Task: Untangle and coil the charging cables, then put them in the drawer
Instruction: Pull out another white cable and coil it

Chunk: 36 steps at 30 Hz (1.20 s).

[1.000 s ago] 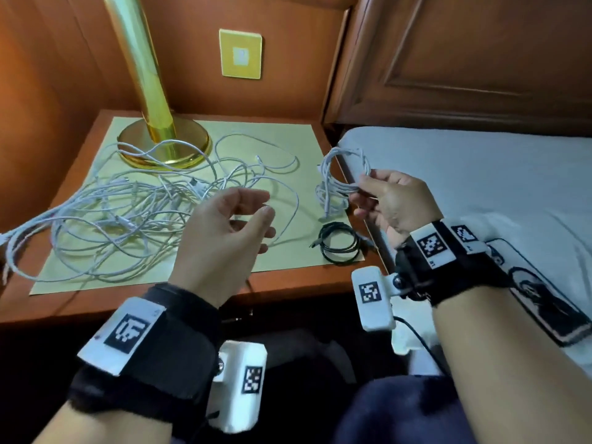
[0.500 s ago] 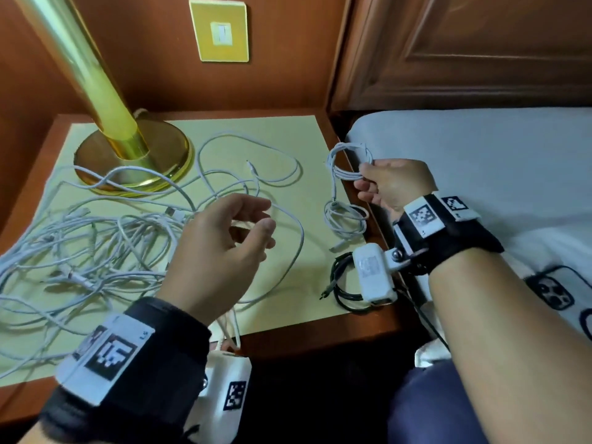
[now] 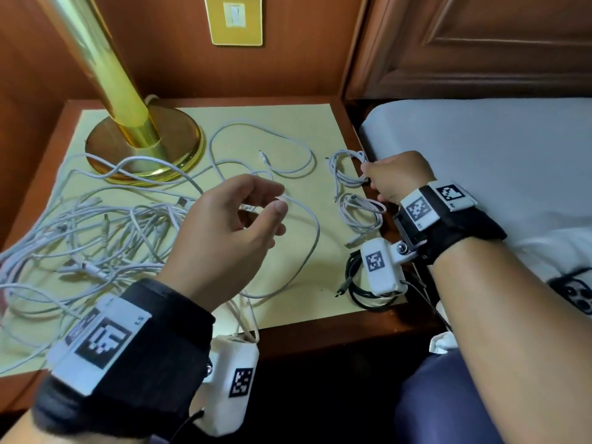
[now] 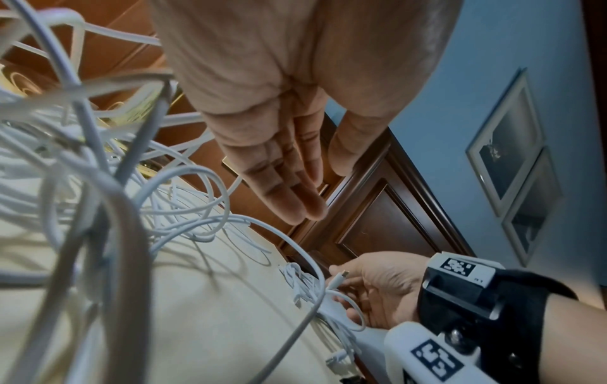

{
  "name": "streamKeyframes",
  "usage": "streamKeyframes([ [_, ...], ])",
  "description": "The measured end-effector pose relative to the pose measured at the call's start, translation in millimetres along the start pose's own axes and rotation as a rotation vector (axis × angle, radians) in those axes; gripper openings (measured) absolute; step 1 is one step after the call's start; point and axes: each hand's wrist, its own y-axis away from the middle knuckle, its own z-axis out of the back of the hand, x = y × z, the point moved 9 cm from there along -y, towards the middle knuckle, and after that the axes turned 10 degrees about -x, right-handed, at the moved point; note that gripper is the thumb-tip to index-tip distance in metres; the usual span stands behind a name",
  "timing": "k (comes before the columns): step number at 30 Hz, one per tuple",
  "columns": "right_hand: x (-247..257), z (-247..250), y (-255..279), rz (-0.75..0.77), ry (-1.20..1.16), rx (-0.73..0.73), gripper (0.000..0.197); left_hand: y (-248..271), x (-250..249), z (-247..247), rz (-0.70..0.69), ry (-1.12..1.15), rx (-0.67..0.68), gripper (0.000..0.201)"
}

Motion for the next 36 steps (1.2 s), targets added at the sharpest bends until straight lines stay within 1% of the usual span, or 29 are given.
streamKeyframes([
  [4,14.2,11.2,18.3,0.058,0.004,0.016,0.029,18.1,-3.1,0.9,-0.005,-0.032,0.072,0.01],
  [5,19.2,14.4,25.4,0.076,-0.002,0.026,0.029,24.1,-3.6,1.2,-0.01,-0.037,0.093,0.009],
  [6,25.2,16.1,35.3,0.097,-0.003,0.048,0.034,30.3,-3.5,3.0,-0.016,-0.042,0.107,0.009],
  [8,34.6,11.3,64.6,0.136,-0.007,0.156,0.035,42.7,-3.1,10.0,-0.026,-0.058,0.106,0.008],
  [10,39.0,-3.2,105.9,0.129,-0.018,0.342,0.029,56.5,-3.4,19.8,-0.023,-0.056,0.086,0.008],
  [11,38.9,-10.6,127.0,0.133,-0.01,0.425,0.031,65.6,-3.3,25.0,-0.018,-0.056,0.074,0.008],
  [12,38.7,-14.7,145.5,0.159,0.009,0.475,0.039,75.4,-3.1,29.8,-0.019,-0.062,0.059,0.007],
  [13,37.2,-16.9,158.9,0.196,0.016,0.486,0.05,86.6,-2.8,34.3,-0.021,-0.073,0.045,0.007],
  [14,36.4,-15.4,169.7,0.24,0.0,0.467,0.059,98.2,-1.6,38.8,-0.027,-0.09,0.032,0.006],
  [15,35.2,-12.8,179.0,0.266,-0.041,0.444,0.061,109.8,-0.4,43.8,-0.035,-0.108,0.019,0.006],
  [17,28.9,-7.5,196.9,0.249,-0.168,0.415,0.055,132.4,2.8,55.3,-0.053,-0.154,-0.006,0.005],
  [19,22.8,-2.4,214.9,0.182,-0.277,0.408,0.044,152.5,4.8,66.7,-0.059,-0.21,-0.022,0.005],
  [22,27.2,4.3,235.1,0.125,-0.323,0.412,0.037,166.6,8.5,84.0,-0.052,-0.313,-0.043,0.005],
  [24,31.3,2.1,238.1,0.115,-0.307,0.416,0.039,164.7,15.3,91.5,-0.027,-0.428,-0.034,0.013],
  [26,31.1,-9.1,234.7,0.088,-0.314,0.42,0.042,156.9,27.1,96.7,0.026,-0.524,-0.002,0.021],
  [29,26.9,-25.0,221.2,0.031,-0.285,0.363,0.046,140.8,47.3,95.0,0.112,-0.608,0.068,0.033],
  [30,24.5,-31.1,217.7,0.007,-0.277,0.365,0.045,137.1,53.0,91.8,0.134,-0.621,0.09,0.036],
  [32,22.6,-47.3,215.9,-0.066,-0.319,0.43,0.043,130.7,60.2,80.9,0.141,-0.632,0.125,0.041],
  [34,26.8,-57.8,212.1,-0.056,-0.339,0.43,0.041,125.7,62.1,67.8,0.128,-0.626,0.154,0.043],
  [36,35.7,-61.3,207.7,0.018,-0.334,0.373,0.038,120.5,61.0,60.4,0.119,-0.607,0.166,0.042],
])
